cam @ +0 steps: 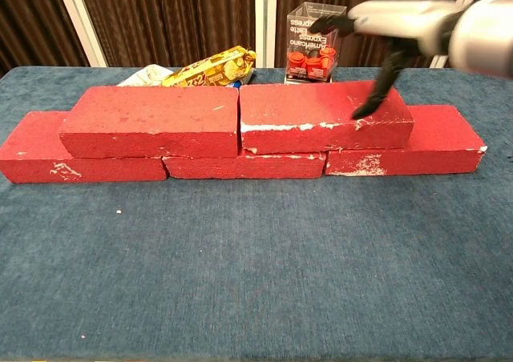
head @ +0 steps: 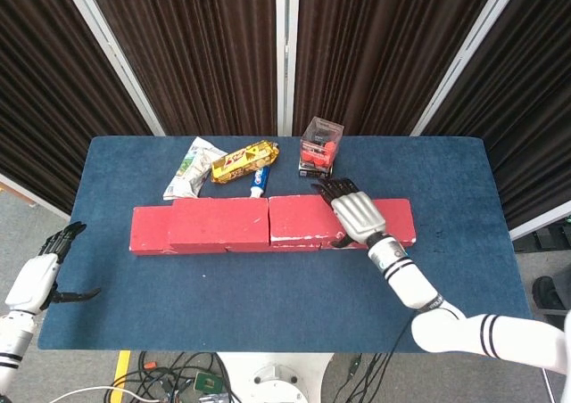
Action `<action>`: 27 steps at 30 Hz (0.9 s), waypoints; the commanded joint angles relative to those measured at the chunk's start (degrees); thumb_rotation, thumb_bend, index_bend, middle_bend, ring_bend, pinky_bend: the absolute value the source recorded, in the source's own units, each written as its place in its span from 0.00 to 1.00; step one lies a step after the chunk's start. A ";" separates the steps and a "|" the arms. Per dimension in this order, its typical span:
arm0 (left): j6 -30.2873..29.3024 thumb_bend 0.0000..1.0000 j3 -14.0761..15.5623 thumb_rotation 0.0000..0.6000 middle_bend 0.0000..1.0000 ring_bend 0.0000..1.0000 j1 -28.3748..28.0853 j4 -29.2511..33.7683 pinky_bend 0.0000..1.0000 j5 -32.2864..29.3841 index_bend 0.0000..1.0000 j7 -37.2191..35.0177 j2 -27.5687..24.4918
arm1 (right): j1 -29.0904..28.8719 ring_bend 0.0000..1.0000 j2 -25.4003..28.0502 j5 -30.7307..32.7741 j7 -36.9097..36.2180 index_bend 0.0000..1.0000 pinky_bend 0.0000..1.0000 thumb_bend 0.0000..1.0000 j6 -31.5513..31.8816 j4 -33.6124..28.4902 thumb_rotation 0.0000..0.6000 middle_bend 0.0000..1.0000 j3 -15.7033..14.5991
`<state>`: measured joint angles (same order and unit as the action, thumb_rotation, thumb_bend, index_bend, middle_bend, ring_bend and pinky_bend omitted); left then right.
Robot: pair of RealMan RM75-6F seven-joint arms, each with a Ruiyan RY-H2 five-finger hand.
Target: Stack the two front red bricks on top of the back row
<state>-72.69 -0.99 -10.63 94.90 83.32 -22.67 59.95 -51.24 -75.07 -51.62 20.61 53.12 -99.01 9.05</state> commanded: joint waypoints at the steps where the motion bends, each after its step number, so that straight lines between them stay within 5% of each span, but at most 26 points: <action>1: -0.61 0.01 -0.09 1.00 0.00 0.00 0.15 1.30 0.00 0.22 0.00 1.04 -0.56 | 6.36 0.00 8.04 -6.76 -2.77 0.00 0.00 0.00 5.96 -7.86 1.00 0.00 -2.68; 10: -0.55 0.01 0.46 1.00 0.00 0.00 0.20 4.07 0.00 0.45 0.00 4.42 -1.01 | 13.56 0.00 13.28 -12.74 -10.17 0.00 0.00 0.00 8.60 -6.61 1.00 0.00 -5.58; 27: 1.60 0.01 0.68 1.00 0.00 0.00 -0.28 3.53 0.00 -1.35 0.00 5.13 -0.60 | 1.84 0.00 1.25 -2.95 -11.72 0.00 0.00 0.00 -12.57 11.63 1.00 0.00 -0.05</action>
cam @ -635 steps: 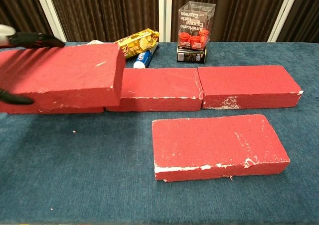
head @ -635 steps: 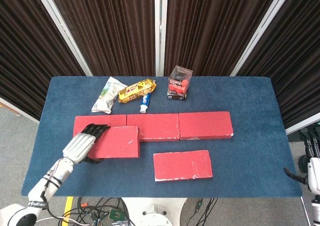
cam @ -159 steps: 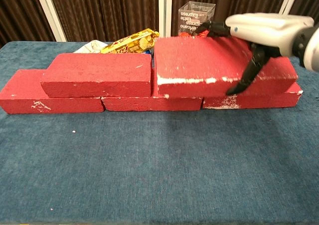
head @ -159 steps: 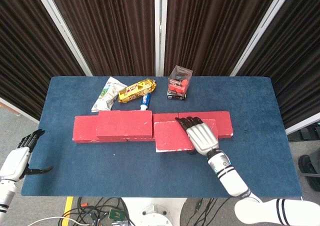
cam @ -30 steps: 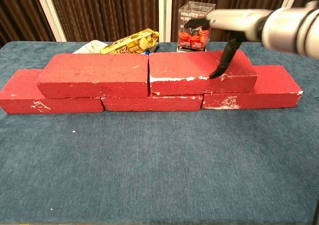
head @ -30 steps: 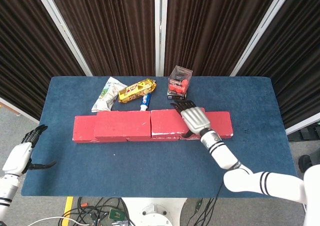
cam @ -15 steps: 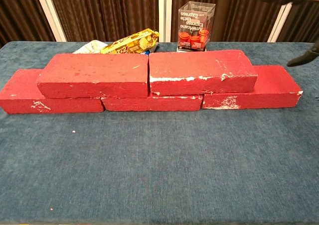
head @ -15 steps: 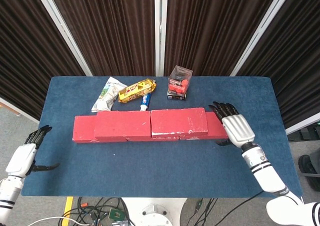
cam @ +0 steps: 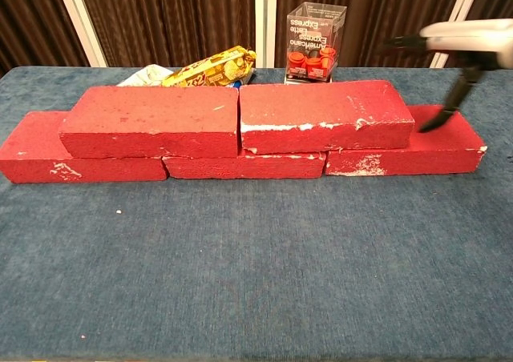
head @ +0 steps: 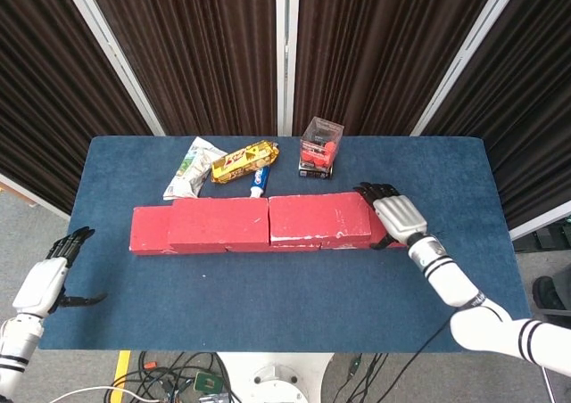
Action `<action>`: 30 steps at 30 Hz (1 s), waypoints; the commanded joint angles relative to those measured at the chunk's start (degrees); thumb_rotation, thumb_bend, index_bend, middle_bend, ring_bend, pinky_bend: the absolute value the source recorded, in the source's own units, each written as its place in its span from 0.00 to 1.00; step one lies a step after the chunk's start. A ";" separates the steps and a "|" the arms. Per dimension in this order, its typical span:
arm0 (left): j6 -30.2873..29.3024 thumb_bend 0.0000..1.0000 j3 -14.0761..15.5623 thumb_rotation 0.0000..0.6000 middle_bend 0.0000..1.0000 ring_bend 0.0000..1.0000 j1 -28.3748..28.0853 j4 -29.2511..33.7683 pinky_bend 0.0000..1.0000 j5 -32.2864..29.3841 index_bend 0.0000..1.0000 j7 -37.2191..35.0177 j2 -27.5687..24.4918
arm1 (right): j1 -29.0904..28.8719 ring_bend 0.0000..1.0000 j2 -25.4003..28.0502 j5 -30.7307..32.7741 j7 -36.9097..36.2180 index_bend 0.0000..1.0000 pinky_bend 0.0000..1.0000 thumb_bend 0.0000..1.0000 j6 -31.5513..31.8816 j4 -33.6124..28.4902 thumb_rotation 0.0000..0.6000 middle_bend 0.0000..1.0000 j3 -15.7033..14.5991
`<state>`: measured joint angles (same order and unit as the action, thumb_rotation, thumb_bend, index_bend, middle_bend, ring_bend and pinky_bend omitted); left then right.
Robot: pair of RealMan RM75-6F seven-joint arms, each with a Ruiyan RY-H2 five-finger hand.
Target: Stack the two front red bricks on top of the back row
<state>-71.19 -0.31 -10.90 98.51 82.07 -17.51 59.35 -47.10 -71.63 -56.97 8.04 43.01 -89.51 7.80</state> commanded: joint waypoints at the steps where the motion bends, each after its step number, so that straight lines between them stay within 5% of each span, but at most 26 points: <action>1: 0.20 0.01 0.02 1.00 0.00 0.00 -0.03 -0.13 0.00 -0.15 0.00 -0.06 -0.02 | -2.80 0.00 -2.59 3.00 1.19 0.00 0.00 0.00 -2.99 2.55 1.00 0.00 1.27; 14: 0.91 0.01 0.12 1.00 0.00 0.00 -0.30 -0.75 0.00 -0.01 0.00 -0.96 -0.09 | -6.61 0.00 -5.06 10.19 5.00 0.00 0.00 0.00 -5.90 5.04 1.00 0.00 0.04; 30: 1.19 0.01 0.02 1.00 0.00 0.00 -0.50 -0.77 0.00 -0.12 0.00 -1.23 -0.27 | -6.82 0.00 -6.43 10.61 4.81 0.00 0.00 0.00 -4.41 6.27 1.00 0.04 -0.32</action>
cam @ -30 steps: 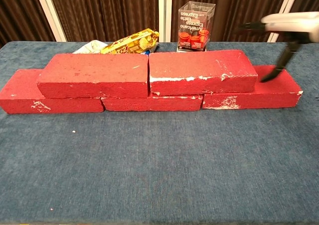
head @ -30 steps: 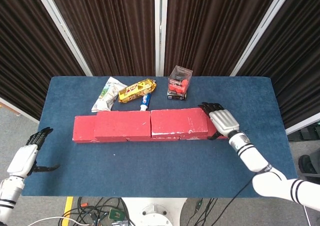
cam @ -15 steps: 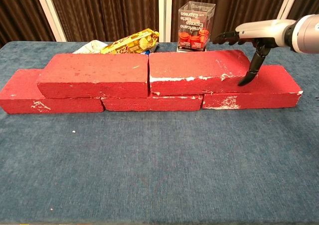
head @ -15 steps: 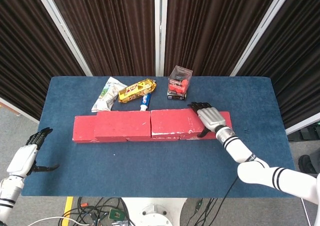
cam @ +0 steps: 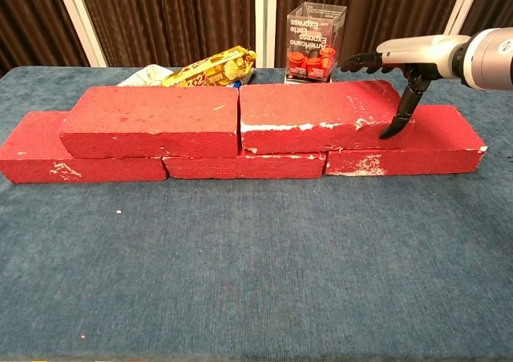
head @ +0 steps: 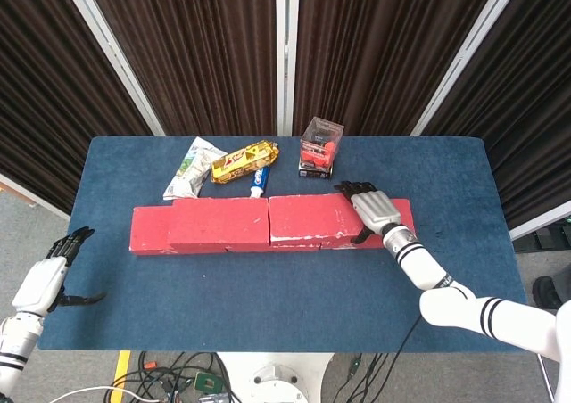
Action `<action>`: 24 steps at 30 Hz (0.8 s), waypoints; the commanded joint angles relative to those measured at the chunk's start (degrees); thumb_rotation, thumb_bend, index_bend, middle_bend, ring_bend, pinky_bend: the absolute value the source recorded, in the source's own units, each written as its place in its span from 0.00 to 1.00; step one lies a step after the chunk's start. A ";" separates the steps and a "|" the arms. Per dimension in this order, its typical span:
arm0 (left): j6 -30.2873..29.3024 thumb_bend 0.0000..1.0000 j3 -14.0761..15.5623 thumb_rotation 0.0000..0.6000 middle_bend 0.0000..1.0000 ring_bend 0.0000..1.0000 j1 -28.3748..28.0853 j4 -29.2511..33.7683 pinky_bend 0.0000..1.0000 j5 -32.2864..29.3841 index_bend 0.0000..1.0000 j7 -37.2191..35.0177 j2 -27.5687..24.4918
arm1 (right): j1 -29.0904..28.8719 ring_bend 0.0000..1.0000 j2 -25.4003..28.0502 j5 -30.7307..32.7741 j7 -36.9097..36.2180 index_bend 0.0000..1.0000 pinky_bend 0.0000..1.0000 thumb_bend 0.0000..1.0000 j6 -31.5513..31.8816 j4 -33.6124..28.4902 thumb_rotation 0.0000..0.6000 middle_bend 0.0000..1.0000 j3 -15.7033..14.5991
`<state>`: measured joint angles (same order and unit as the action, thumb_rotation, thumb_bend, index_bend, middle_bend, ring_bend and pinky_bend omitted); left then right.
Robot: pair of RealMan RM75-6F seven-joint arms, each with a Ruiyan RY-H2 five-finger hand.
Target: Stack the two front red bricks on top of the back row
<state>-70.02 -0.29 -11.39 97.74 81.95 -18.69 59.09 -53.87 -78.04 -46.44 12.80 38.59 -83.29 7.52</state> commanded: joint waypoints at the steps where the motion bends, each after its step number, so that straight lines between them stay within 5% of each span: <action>1: 0.06 0.01 0.00 1.00 0.00 0.00 -0.02 0.00 0.00 -0.01 0.00 -0.08 -0.02 | -0.07 0.00 -0.04 0.14 0.07 0.00 0.00 0.00 0.01 0.07 1.00 0.06 -0.06; 24: 0.59 0.01 0.32 1.00 0.00 0.00 -0.30 -0.34 0.00 0.58 0.00 -1.38 -0.30 | -0.33 0.04 -0.35 1.02 0.66 0.00 0.00 0.00 0.91 -0.17 1.00 0.15 -0.35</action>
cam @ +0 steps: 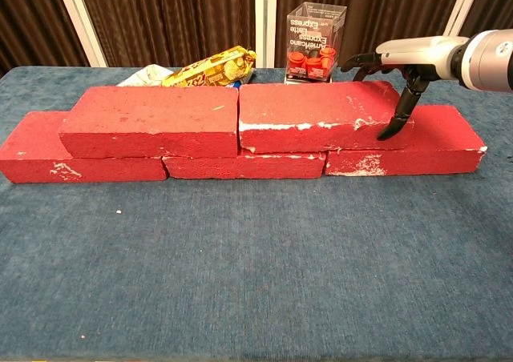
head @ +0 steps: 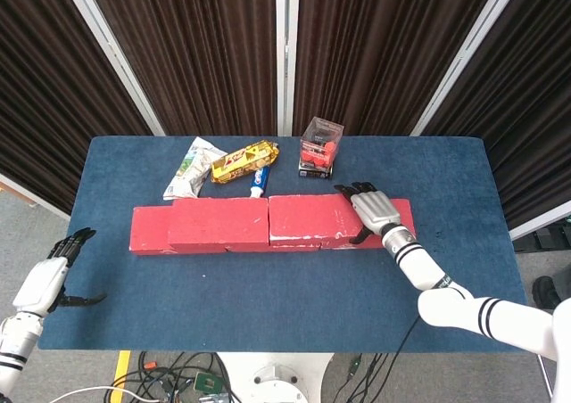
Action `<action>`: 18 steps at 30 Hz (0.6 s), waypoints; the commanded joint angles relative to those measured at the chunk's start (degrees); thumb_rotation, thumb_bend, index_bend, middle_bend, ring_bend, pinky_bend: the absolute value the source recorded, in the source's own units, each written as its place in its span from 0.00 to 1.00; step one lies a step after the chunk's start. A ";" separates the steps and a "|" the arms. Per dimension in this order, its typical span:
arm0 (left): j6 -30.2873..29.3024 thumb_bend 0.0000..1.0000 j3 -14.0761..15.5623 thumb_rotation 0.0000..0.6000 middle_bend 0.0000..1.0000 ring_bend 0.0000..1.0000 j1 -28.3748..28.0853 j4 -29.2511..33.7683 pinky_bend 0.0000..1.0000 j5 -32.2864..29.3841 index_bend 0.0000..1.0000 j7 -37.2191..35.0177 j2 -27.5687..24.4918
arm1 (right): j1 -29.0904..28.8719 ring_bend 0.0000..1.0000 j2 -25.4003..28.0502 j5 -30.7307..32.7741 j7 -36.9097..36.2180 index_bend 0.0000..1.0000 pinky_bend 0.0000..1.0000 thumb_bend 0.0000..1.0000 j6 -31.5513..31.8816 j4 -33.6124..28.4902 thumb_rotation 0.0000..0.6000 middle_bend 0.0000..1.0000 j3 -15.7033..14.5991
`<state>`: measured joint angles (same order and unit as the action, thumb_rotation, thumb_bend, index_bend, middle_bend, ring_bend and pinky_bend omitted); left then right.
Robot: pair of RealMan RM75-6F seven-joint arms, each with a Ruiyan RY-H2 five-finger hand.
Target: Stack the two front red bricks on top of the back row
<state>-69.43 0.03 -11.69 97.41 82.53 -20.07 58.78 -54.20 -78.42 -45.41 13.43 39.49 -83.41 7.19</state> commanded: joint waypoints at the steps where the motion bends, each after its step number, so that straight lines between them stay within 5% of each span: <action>1: 0.01 0.01 0.00 1.00 0.00 0.00 -0.02 -0.01 0.00 0.01 0.00 0.01 0.04 | -0.01 0.04 0.05 0.00 0.04 0.00 0.00 0.00 0.00 -0.09 1.00 0.15 -0.03; 18: 0.12 0.01 0.11 1.00 0.00 0.00 -0.08 -0.08 0.00 -0.04 0.00 0.11 0.11 | 0.20 0.04 0.04 0.08 0.08 0.00 0.00 0.00 0.33 -0.58 1.00 0.14 -0.19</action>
<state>-69.32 0.14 -11.77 97.33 82.49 -19.96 58.88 -54.00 -78.39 -45.34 13.53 39.83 -83.98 6.99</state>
